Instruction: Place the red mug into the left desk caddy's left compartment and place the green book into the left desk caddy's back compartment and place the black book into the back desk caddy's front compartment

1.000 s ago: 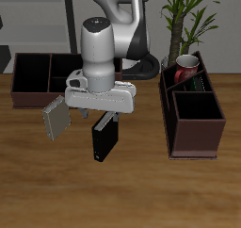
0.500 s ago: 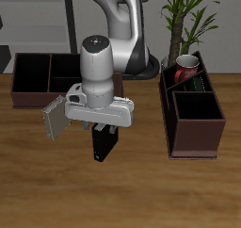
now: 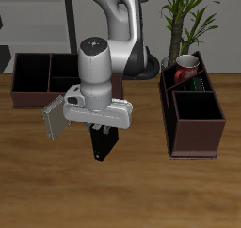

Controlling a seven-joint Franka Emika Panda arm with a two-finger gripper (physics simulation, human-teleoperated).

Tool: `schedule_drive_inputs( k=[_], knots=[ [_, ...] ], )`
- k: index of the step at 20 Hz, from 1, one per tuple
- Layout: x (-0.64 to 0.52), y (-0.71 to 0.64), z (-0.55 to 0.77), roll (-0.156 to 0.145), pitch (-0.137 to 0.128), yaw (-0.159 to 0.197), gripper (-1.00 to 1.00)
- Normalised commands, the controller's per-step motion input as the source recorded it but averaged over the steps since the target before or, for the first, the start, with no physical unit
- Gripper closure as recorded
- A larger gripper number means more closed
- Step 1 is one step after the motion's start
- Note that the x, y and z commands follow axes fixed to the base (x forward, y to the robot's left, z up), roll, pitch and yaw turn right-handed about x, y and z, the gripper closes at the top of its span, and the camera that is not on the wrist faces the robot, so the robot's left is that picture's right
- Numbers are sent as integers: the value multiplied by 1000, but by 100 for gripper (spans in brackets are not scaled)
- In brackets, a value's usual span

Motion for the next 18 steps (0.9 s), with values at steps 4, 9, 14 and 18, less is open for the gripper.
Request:
schedule_drive_inputs(
  k=[4, 9, 14, 18],
  knots=[
    [-256, 37, 719, 24, -74, 15, 100],
    [-440, -30, 1115, 5, -106, 38, 100],
    [-510, 68, 563, 50, -71, 32, 100],
    [-448, 108, 162, 67, -34, 36, 100]
  ],
)
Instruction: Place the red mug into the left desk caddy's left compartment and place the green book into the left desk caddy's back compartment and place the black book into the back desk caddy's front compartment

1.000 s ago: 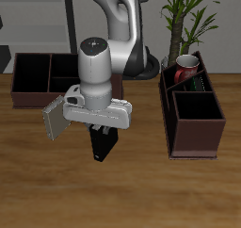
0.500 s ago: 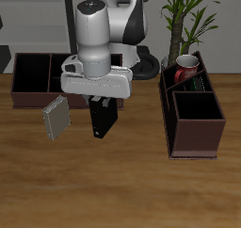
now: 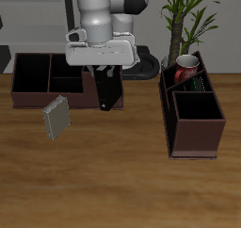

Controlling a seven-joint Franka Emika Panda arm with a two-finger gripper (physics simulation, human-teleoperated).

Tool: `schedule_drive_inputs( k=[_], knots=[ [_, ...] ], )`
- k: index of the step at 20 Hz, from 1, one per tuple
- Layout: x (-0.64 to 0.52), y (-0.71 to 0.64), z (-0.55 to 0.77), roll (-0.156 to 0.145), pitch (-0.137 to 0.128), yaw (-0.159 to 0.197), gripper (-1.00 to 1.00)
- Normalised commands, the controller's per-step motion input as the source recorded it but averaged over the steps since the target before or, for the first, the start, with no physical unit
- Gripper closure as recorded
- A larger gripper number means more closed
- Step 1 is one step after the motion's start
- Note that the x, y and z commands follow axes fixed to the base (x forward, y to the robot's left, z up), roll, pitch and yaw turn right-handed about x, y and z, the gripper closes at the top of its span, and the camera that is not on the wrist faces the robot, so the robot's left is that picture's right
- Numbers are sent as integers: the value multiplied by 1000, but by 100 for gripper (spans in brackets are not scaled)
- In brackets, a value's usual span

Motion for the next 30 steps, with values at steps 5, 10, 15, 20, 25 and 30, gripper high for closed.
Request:
schedule_drive_inputs(
  k=[5, 10, 15, 20, 25, 30],
  knots=[
    [-562, -93, 186, 0, -46, -11, 100],
    [-613, -179, 173, -13, -41, -35, 100],
    [-581, -307, 142, 11, -39, 59, 100],
    [-438, -266, 185, 5, -16, 83, 100],
    [-244, -145, 502, -20, -59, 36, 100],
    [-412, 27, 1020, 13, -101, -23, 100]
  ],
)
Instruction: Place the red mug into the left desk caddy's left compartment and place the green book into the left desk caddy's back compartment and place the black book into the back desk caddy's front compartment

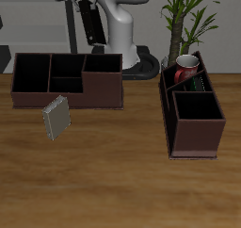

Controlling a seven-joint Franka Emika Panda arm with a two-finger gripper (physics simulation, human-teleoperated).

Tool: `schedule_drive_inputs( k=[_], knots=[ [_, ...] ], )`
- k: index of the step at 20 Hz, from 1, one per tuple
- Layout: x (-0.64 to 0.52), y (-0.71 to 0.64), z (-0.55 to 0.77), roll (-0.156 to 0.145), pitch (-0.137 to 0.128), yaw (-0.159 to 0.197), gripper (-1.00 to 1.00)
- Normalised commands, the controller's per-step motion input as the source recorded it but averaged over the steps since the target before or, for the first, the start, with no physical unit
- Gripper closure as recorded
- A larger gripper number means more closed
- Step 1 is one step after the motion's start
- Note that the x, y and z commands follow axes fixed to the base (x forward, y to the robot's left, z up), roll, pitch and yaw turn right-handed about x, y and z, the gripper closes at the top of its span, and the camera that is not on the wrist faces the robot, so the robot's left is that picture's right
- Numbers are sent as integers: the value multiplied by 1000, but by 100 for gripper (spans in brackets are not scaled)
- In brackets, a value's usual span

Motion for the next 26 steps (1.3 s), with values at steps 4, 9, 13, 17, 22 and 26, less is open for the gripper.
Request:
schedule_drive_inputs(
  k=[4, 9, 13, 17, 22, 26],
  knots=[
    [-313, -140, 743, -7, -90, 5, 100],
    [-60, -453, 188, -85, 68, 83, 100],
    [81, -510, 188, -107, 105, 26, 100],
    [366, -662, 119, -179, 153, 103, 100],
    [394, -644, -142, -62, 289, 18, 100],
    [54, -171, -306, 44, 239, -2, 100]
  ],
)
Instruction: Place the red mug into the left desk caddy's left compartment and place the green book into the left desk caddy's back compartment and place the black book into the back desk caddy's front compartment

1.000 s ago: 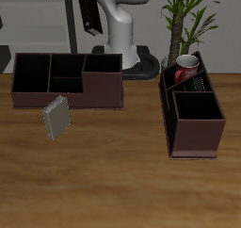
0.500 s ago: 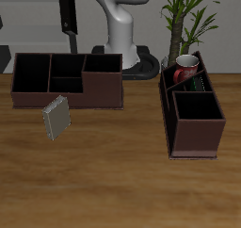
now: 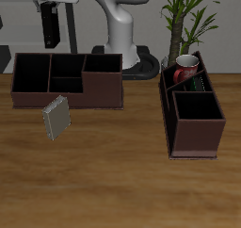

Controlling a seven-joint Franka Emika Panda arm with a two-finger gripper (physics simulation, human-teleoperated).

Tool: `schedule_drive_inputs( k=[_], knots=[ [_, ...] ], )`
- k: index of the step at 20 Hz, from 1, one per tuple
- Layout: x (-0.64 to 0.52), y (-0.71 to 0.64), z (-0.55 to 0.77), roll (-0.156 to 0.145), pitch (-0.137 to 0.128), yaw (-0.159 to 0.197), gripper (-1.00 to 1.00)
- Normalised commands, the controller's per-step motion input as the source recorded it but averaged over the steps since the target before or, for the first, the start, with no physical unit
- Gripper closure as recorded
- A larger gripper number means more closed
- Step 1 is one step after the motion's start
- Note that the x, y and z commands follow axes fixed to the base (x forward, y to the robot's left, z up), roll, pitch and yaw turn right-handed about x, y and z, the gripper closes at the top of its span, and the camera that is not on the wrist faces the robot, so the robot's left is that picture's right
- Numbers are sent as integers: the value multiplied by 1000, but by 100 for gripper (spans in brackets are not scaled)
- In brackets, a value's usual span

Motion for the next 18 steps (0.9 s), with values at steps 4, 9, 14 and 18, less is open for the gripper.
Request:
schedule_drive_inputs(
  k=[4, 9, 14, 18],
  knots=[
    [-204, -3, -149, -14, 94, 131, 100],
    [-155, -48, 137, -49, -67, 185, 100],
    [-71, -30, 96, -147, -164, 385, 100],
    [-144, 264, -203, -84, -158, 389, 100]
  ],
)
